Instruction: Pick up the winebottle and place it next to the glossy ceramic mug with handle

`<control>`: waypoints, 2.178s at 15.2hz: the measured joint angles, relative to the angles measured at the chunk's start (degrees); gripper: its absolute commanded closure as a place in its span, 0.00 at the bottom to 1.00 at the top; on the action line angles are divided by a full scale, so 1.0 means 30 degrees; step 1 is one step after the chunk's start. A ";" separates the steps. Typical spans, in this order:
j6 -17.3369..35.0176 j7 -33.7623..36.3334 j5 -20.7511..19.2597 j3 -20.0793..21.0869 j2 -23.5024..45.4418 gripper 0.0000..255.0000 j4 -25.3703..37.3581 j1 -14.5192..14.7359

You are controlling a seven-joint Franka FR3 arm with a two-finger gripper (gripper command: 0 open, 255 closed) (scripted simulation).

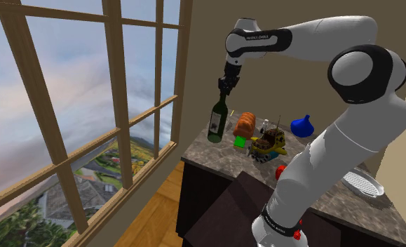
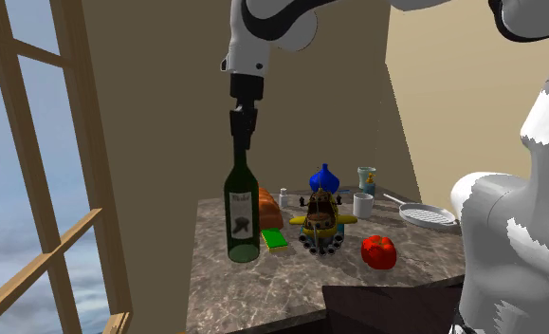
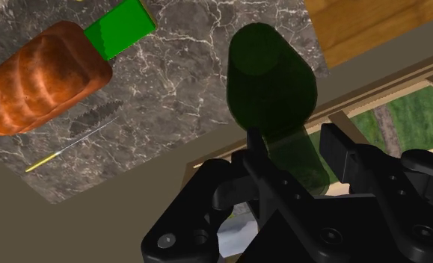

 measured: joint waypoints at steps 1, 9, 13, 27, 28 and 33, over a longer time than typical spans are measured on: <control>-0.0253 -0.0016 0.0008 0.0007 0.0001 1.00 0.0254 0.0004; -0.2287 -0.0135 0.0126 0.0060 0.0201 1.00 0.2487 0.0061; -0.2514 -0.0987 -0.0306 -0.0445 -0.1117 1.00 0.1505 -0.0420; -0.3538 -0.5529 -0.2697 -0.3414 -0.5944 1.00 -0.1528 -0.2883; -0.3605 -0.6005 -0.2846 -0.3795 -0.5997 1.00 -0.1435 -0.3020; -0.4273 -0.7953 -0.3689 -0.5106 -0.7021 1.00 -0.1393 -0.3838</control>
